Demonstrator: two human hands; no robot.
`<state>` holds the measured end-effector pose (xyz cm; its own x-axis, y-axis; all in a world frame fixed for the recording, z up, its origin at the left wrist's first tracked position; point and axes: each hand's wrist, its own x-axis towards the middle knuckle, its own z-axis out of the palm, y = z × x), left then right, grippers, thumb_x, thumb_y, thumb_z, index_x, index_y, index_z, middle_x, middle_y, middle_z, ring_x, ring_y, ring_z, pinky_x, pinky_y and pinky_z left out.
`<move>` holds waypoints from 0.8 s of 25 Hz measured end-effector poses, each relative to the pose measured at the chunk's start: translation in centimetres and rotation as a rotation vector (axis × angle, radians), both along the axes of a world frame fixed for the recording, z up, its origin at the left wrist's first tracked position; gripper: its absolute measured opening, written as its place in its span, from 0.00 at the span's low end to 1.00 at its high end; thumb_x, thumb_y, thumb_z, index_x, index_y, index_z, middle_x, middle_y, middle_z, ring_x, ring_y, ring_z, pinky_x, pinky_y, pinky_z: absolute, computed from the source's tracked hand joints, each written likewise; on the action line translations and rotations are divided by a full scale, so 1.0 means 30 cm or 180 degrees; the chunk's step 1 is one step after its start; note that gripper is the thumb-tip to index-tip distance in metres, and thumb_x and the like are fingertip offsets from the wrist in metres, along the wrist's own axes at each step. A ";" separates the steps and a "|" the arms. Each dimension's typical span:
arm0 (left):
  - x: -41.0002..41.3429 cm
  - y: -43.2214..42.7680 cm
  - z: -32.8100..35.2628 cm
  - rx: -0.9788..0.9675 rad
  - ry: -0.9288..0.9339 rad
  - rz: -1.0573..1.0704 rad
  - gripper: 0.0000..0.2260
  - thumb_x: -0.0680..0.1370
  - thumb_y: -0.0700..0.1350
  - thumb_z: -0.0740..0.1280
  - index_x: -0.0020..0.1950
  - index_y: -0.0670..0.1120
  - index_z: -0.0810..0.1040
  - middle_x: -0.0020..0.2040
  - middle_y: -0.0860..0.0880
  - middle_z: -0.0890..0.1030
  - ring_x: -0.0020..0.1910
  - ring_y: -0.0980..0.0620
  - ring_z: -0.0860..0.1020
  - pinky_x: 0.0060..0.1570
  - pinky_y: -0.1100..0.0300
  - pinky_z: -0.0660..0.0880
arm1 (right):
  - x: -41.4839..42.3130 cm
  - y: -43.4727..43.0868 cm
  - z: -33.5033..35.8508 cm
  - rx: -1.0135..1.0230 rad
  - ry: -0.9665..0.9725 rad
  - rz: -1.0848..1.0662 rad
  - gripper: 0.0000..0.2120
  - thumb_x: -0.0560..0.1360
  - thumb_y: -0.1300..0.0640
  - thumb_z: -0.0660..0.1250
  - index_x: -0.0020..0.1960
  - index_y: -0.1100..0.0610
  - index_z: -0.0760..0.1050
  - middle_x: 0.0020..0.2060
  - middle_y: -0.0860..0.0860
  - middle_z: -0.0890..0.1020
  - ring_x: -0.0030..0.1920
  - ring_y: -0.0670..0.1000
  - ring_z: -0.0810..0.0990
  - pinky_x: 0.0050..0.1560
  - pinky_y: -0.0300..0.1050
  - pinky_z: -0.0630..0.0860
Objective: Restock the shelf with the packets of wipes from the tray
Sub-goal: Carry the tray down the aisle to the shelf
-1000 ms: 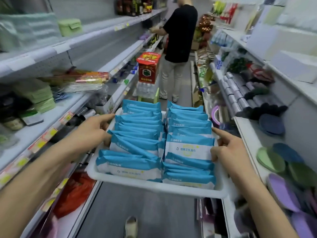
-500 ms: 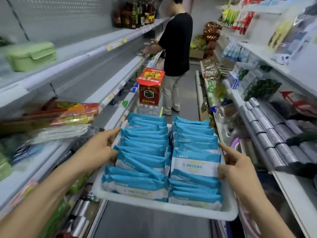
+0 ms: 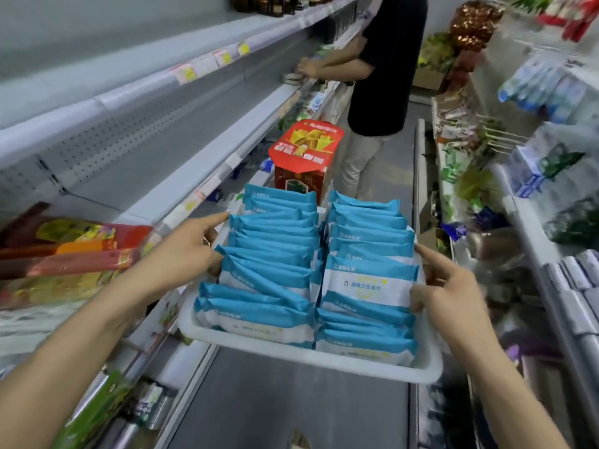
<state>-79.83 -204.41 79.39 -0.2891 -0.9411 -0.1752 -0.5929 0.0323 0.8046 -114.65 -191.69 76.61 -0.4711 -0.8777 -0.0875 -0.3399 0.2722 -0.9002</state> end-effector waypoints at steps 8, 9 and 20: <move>-0.176 -0.593 0.004 -0.0131 0.0238 0.0242 0.28 0.75 0.30 0.68 0.54 0.66 0.77 0.39 0.63 0.83 0.33 0.61 0.80 0.34 0.60 0.81 | -0.209 -0.707 0.004 -0.0041 0.0126 0.0218 0.42 0.64 0.73 0.66 0.71 0.42 0.75 0.31 0.44 0.74 0.34 0.48 0.74 0.39 0.49 0.74; -0.193 -0.675 -0.009 -0.0122 0.0236 0.0253 0.28 0.75 0.30 0.67 0.52 0.67 0.77 0.37 0.63 0.82 0.32 0.62 0.79 0.35 0.60 0.80 | -0.225 -0.791 -0.007 -0.0032 0.0169 0.0221 0.41 0.64 0.74 0.66 0.71 0.43 0.75 0.32 0.45 0.74 0.34 0.49 0.73 0.40 0.49 0.74; -0.287 -1.598 -0.159 0.0042 -0.0064 0.0129 0.34 0.69 0.34 0.69 0.66 0.67 0.76 0.47 0.49 0.83 0.47 0.46 0.83 0.49 0.41 0.83 | -0.337 -1.726 -0.155 0.0178 0.0340 0.0159 0.39 0.66 0.70 0.67 0.72 0.43 0.74 0.39 0.50 0.78 0.38 0.53 0.80 0.45 0.56 0.81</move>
<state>-88.43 -252.35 74.61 -0.2470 -0.9495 -0.1933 -0.6096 -0.0028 0.7927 -124.76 -243.48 71.97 -0.4361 -0.8955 -0.0887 -0.4474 0.3012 -0.8421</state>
